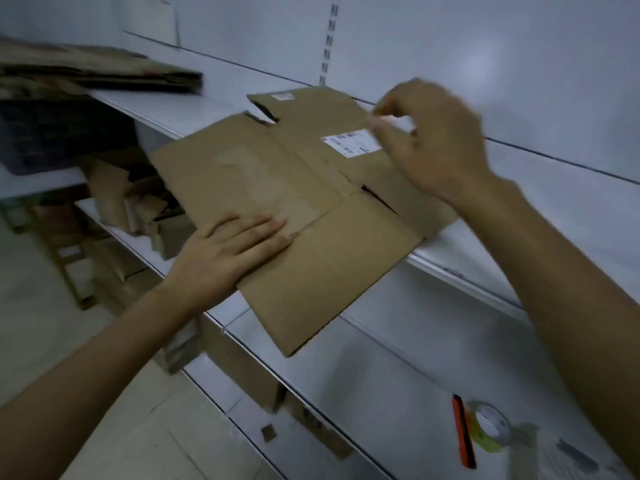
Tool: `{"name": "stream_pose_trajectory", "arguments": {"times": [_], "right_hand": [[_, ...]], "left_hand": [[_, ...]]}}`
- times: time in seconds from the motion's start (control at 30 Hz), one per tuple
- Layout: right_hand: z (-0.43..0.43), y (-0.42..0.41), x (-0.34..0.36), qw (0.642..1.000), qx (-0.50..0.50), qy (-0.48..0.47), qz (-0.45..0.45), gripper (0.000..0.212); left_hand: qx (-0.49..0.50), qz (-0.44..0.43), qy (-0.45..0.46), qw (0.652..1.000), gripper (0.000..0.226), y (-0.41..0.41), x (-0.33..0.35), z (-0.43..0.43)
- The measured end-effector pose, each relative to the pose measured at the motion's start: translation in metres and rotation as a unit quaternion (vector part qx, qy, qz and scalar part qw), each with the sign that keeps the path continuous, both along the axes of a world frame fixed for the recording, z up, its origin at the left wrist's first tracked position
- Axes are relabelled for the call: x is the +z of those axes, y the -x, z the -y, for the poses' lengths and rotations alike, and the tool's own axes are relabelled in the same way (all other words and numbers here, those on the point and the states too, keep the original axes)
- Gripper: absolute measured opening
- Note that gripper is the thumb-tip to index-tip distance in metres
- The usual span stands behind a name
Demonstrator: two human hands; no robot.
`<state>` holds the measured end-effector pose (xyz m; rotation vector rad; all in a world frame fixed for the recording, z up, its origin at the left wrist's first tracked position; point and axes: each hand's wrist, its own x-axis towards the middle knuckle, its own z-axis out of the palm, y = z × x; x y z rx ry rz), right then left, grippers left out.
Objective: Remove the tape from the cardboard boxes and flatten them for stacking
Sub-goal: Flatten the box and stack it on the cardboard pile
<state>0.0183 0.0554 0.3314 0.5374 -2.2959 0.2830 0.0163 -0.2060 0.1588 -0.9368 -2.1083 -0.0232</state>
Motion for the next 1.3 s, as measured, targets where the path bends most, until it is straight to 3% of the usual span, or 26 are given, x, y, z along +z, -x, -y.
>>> {"name": "stream_pose_trajectory", "arguments": {"times": [0.07, 0.1, 0.13, 0.17, 0.23, 0.27, 0.3, 0.33, 0.37, 0.4, 0.47, 0.53, 0.63, 0.7, 0.77, 0.87, 1.0, 1.17, 1.3], "right_hand": [[0.012, 0.037, -0.024, 0.976, -0.004, -0.127, 0.179, 0.053], [0.016, 0.048, -0.041, 0.954, 0.003, -0.16, 0.253, 0.059], [0.018, 0.054, -0.057, 0.938, 0.014, -0.145, 0.314, 0.063], [0.018, 0.058, -0.069, 0.927, 0.025, -0.104, 0.36, 0.065], [0.017, 0.066, -0.079, 0.924, 0.041, -0.061, 0.374, 0.067], [0.017, 0.069, -0.08, 0.928, 0.038, -0.068, 0.365, 0.067], [0.017, 0.07, -0.079, 0.93, 0.037, -0.076, 0.358, 0.066], [0.018, 0.069, -0.079, 0.931, 0.037, -0.082, 0.353, 0.065], [0.019, 0.07, -0.079, 0.932, 0.038, -0.082, 0.35, 0.065], [0.019, 0.07, -0.081, 0.932, 0.039, -0.09, 0.348, 0.066], [0.019, 0.073, -0.08, 0.935, 0.043, -0.103, 0.337, 0.067], [0.018, 0.079, -0.073, 0.942, 0.039, -0.061, 0.327, 0.066], [0.008, 0.101, -0.063, 0.951, -0.074, 0.042, 0.297, 0.076], [-0.003, 0.114, -0.061, 0.926, -0.144, 0.081, 0.339, 0.098], [-0.003, 0.12, -0.063, 0.906, -0.14, 0.144, 0.373, 0.103], [0.018, 0.129, -0.065, 0.909, -0.1, 0.242, 0.324, 0.087], [0.067, 0.146, -0.044, 0.871, 0.0, 0.379, 0.312, 0.047], [0.15, 0.18, -0.007, 0.879, 0.047, 0.408, 0.241, 0.036], [0.219, 0.217, 0.03, 0.886, 0.051, 0.41, 0.21, 0.039]], "left_hand": [[0.091, 0.034, -0.088, 0.991, 0.051, -0.008, -0.011, 0.008], [0.127, 0.078, -0.205, 0.967, 0.054, -0.011, -0.016, 0.013], [0.149, 0.134, -0.354, 0.913, 0.054, -0.013, -0.019, 0.019], [0.163, 0.194, -0.506, 0.825, 0.051, -0.014, -0.021, 0.025], [0.138, 0.362, -0.714, 0.583, 0.052, -0.022, -0.021, 0.032], [0.068, 0.46, -0.752, 0.467, 0.065, -0.027, -0.021, 0.032], [-0.025, 0.537, -0.752, 0.382, 0.077, -0.032, -0.02, 0.028], [-0.091, 0.567, -0.743, 0.344, 0.082, -0.036, -0.016, 0.023], [-0.135, 0.569, -0.741, 0.331, 0.079, -0.039, -0.008, 0.017], [-0.138, 0.561, -0.741, 0.341, 0.067, -0.038, 0.002, 0.012], [-0.05, 0.535, -0.743, 0.399, 0.044, -0.03, 0.022, 0.011], [0.034, 0.521, -0.73, 0.441, 0.04, -0.026, 0.038, 0.02], [0.101, 0.51, -0.711, 0.474, 0.036, -0.027, 0.055, 0.046], [0.16, 0.477, -0.71, 0.493, 0.03, -0.029, 0.059, 0.067], [0.172, 0.432, -0.733, 0.497, 0.024, -0.028, 0.06, 0.086], [0.182, 0.324, -0.759, 0.534, 0.03, -0.017, 0.056, 0.112], [0.205, 0.211, -0.77, 0.566, 0.034, 0.008, 0.073, 0.155], [0.229, 0.14, -0.766, 0.584, 0.034, 0.049, 0.116, 0.235], [0.215, 0.14, -0.772, 0.582, 0.033, 0.081, 0.156, 0.304]]}}
